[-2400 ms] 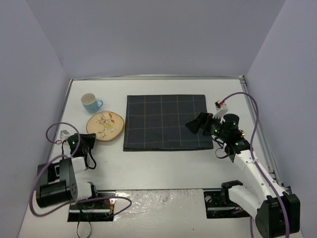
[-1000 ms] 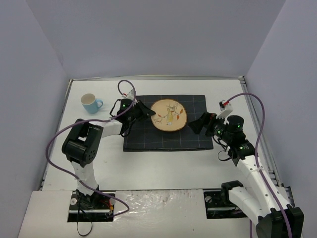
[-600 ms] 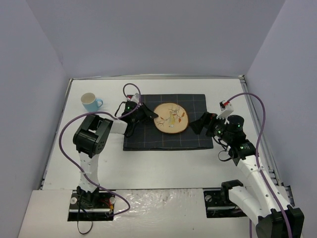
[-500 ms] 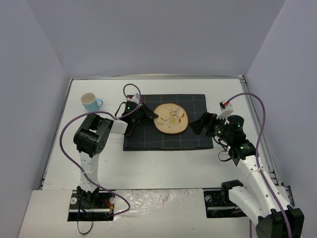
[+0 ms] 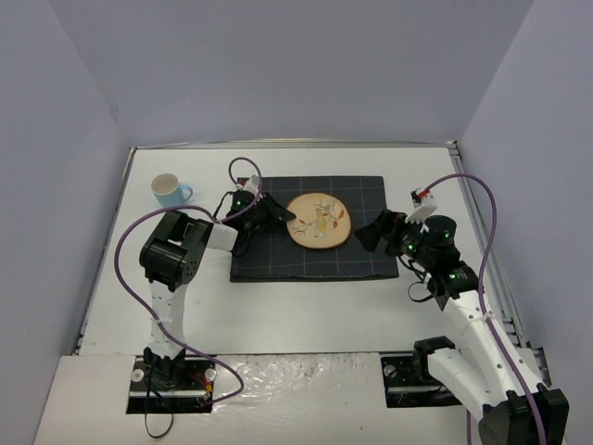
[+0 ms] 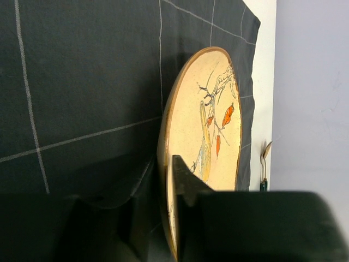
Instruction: Set the dinner table for one person
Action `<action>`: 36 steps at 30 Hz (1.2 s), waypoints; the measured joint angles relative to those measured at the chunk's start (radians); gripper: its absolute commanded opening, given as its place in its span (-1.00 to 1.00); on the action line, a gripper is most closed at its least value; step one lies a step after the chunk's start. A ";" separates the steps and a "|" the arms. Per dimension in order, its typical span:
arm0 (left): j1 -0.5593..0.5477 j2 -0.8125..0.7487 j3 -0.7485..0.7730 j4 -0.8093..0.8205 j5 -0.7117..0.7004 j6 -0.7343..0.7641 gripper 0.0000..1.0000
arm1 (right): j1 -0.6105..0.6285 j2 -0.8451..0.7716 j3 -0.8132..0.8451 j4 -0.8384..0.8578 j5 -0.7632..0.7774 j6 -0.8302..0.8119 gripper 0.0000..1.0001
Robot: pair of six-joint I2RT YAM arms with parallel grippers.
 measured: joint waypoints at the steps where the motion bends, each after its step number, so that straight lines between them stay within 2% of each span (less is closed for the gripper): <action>1: 0.003 0.000 -0.001 0.005 0.003 -0.005 -0.42 | 0.000 0.000 0.000 0.000 0.000 0.000 1.00; 7: 0.010 -0.001 -0.004 0.015 0.014 -0.024 0.17 | -0.001 -0.002 0.000 -0.002 0.011 -0.008 1.00; 8: 0.012 -0.003 -0.004 0.014 0.014 -0.025 0.34 | -0.001 -0.003 0.000 -0.004 0.015 -0.010 1.00; 10: 0.016 -0.012 -0.004 0.007 0.015 -0.023 0.54 | -0.001 -0.009 0.000 -0.009 0.022 -0.012 1.00; 13: 0.022 -0.045 -0.004 -0.033 0.010 -0.012 0.89 | -0.001 -0.016 0.000 -0.013 0.030 -0.015 1.00; 14: 0.024 -0.063 -0.004 -0.059 0.004 -0.004 0.94 | -0.001 -0.018 0.000 -0.015 0.033 -0.015 1.00; 18: 0.029 -0.178 0.013 -0.250 -0.037 0.070 0.94 | -0.001 -0.022 0.000 -0.024 0.045 -0.019 1.00; 21: 0.033 -0.269 0.102 -0.459 -0.088 0.145 0.94 | -0.001 -0.025 0.000 -0.036 0.055 -0.025 1.00; 25: 0.070 -0.411 0.269 -0.791 -0.225 0.299 0.94 | -0.001 -0.027 0.000 -0.051 0.068 -0.039 1.00; 29: 0.199 -0.557 0.345 -0.973 -0.309 0.401 0.94 | -0.001 -0.024 0.000 -0.053 0.071 -0.046 1.00; 31: 0.302 -0.596 0.360 -1.040 -0.332 0.443 0.93 | -0.001 -0.013 0.002 -0.053 0.070 -0.052 1.00; 36: 0.530 -0.527 0.420 -1.194 -0.376 0.538 0.83 | -0.001 0.012 0.007 -0.055 0.070 -0.067 1.00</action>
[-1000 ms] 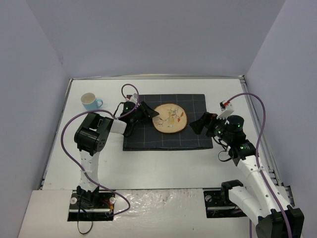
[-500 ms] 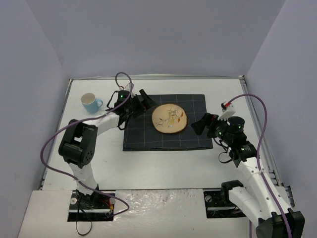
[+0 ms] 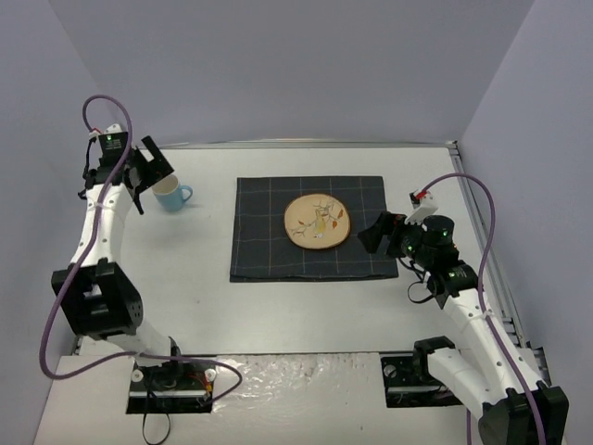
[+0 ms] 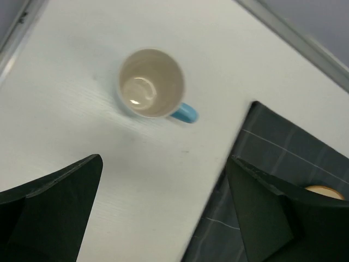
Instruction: Set the dinner table for one person
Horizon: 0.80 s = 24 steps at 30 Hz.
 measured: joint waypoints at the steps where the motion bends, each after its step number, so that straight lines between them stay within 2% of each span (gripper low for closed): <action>1: 0.030 0.029 0.013 -0.023 -0.009 0.016 0.80 | 0.000 0.001 0.001 0.000 0.000 -0.002 1.00; 7: 0.077 0.256 0.164 -0.137 -0.023 0.100 0.65 | 0.000 0.003 0.003 0.003 -0.007 -0.006 1.00; 10: 0.084 0.372 0.256 -0.165 -0.023 0.128 0.51 | 0.000 0.003 0.003 0.004 -0.010 -0.008 1.00; 16: 0.099 0.483 0.339 -0.191 -0.037 0.159 0.24 | 0.000 0.003 0.003 0.004 -0.011 -0.009 1.00; 24: 0.102 0.499 0.364 -0.192 -0.051 0.180 -0.43 | 0.000 0.003 0.003 0.005 -0.011 -0.009 1.00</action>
